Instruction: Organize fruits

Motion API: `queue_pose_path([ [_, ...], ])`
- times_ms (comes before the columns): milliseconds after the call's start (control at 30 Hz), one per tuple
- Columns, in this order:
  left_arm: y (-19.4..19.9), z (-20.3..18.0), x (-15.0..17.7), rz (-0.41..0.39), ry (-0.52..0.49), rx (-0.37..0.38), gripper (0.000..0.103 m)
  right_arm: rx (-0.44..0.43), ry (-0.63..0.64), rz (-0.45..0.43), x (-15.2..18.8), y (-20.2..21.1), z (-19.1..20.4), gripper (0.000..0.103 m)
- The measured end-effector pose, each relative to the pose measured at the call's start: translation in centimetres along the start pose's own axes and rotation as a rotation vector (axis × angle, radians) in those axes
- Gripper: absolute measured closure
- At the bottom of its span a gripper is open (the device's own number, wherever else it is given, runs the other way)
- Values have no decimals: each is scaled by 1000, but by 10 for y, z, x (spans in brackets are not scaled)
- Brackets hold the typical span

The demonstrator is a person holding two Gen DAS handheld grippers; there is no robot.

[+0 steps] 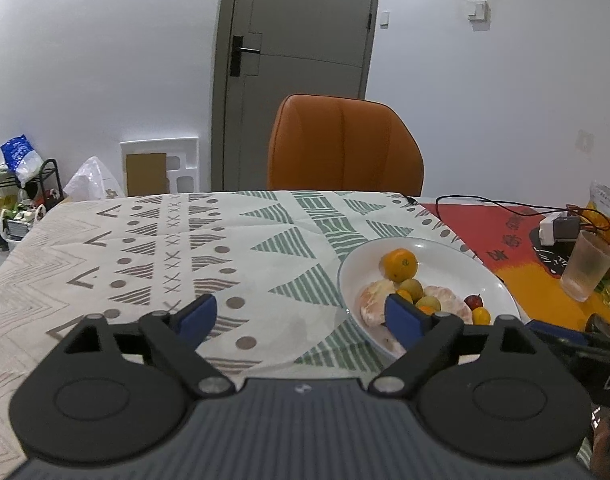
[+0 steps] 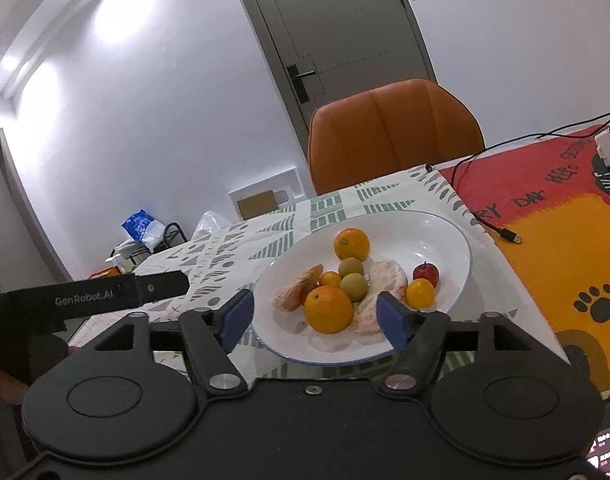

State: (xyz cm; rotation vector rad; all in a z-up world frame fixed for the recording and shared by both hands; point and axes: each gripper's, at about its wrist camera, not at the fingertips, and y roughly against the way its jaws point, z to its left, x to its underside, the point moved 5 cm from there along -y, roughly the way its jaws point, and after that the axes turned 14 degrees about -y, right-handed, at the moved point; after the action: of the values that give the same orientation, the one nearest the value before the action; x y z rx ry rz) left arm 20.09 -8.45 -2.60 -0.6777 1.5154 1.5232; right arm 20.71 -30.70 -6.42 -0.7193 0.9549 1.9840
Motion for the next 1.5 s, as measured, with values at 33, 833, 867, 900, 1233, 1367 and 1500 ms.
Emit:
queue_pose_path([
  [33, 3, 1, 2, -1, 3, -1, 11, -3, 3, -3, 0, 2, 1, 27],
  [833, 88, 37, 25, 35, 46, -118, 2, -56, 61, 3, 13, 39, 39, 0],
  [867, 91, 38, 26, 34, 47, -121, 1, -60, 64, 3, 13, 41, 40, 0],
  [900, 94, 39, 28, 32, 50, -123, 1, -65, 65, 4, 14, 43, 42, 0],
  [1233, 124, 46, 35, 26, 62, -126, 0, -121, 22, 69, 18, 53, 50, 0],
  [1367, 133, 47, 39, 24, 57, -122, 0, -104, 13, 90, 23, 54, 50, 0],
  [1500, 139, 49, 46, 30, 56, -134, 0, -92, 43, 97, 27, 57, 53, 0],
])
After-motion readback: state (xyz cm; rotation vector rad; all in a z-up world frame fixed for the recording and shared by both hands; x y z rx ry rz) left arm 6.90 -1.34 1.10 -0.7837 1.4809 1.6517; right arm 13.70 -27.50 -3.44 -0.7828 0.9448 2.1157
